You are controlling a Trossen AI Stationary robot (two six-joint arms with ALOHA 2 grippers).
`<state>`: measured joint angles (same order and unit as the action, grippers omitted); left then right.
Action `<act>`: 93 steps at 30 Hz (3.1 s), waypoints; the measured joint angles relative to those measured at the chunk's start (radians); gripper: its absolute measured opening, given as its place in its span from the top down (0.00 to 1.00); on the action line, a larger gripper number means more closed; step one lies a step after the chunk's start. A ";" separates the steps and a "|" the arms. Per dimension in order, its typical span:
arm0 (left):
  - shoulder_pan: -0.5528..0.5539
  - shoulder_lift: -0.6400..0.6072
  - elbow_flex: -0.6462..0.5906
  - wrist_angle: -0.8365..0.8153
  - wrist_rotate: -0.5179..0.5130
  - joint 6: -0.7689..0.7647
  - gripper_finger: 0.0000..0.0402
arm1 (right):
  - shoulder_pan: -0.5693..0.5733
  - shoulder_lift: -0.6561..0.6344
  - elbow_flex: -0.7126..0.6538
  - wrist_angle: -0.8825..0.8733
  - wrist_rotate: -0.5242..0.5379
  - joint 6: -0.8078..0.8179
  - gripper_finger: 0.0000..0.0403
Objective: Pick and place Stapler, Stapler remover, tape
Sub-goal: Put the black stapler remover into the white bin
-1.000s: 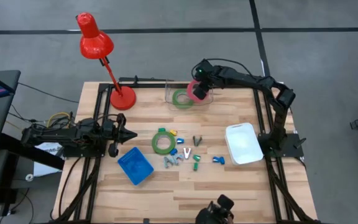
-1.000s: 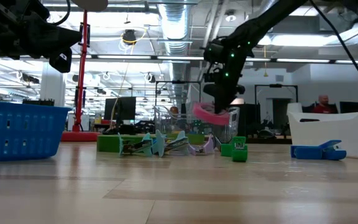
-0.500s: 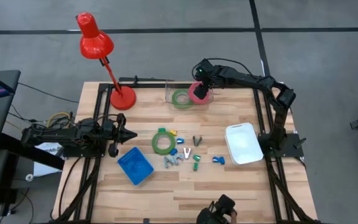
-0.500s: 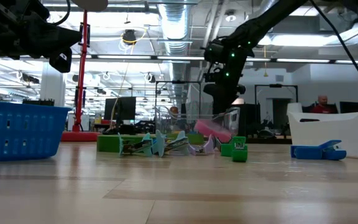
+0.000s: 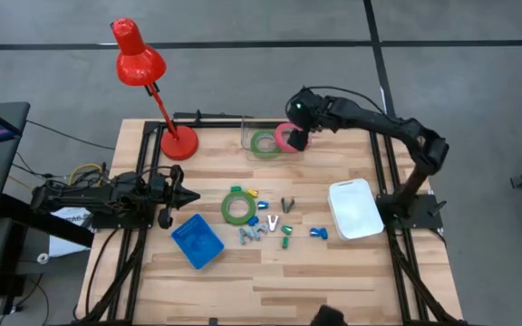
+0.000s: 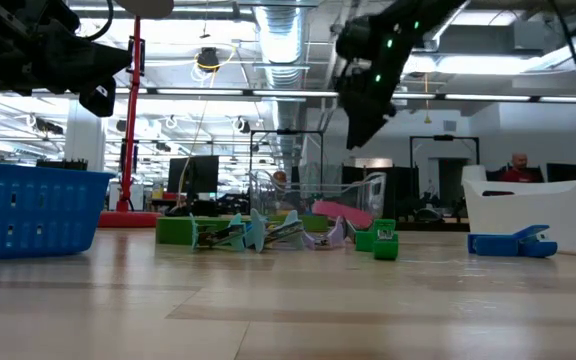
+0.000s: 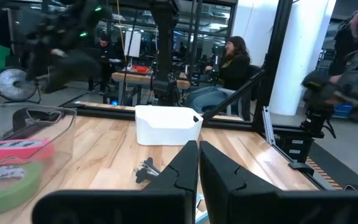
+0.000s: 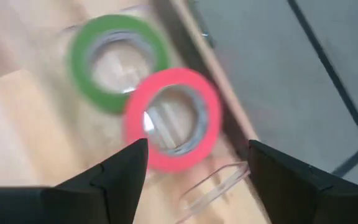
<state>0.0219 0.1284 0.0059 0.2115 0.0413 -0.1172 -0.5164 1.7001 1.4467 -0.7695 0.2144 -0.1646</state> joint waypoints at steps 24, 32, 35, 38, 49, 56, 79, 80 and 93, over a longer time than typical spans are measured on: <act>0.000 0.000 0.000 0.000 0.000 0.000 0.98 | 0.339 -0.059 -0.032 -0.281 -0.192 -0.238 0.34; 0.000 0.000 0.000 0.000 0.000 0.000 0.98 | 0.356 -0.059 -0.096 -0.229 -0.187 -0.234 0.34; 0.000 0.000 0.000 0.002 0.000 0.000 0.98 | 0.365 -0.059 -0.096 -0.223 -0.185 -0.184 0.34; 0.000 0.000 0.000 0.007 0.000 0.000 0.98 | 0.377 -0.059 -0.096 -0.217 -0.184 -0.102 0.34; 0.000 0.000 0.000 0.016 0.000 0.000 0.98 | 0.421 -0.058 -0.096 -0.152 -0.188 0.115 0.34; 0.000 0.000 0.000 0.017 0.000 0.000 0.98 | 0.425 -0.058 -0.169 -0.034 -0.188 0.120 0.34; 0.000 0.000 0.000 0.031 0.000 0.000 0.98 | 0.398 -0.058 -0.362 0.126 -0.196 0.528 0.34; 0.000 0.000 0.000 0.031 0.000 0.000 0.98 | 0.398 -0.058 -0.372 0.138 -0.204 0.546 0.34; 0.000 0.000 0.000 0.038 0.000 0.000 0.98 | 0.406 -0.058 -0.389 0.221 -0.229 0.559 0.34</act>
<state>0.0219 0.1282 0.0059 0.2493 0.0412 -0.1170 -0.1101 1.6424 1.0573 -0.5486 -0.0147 0.3943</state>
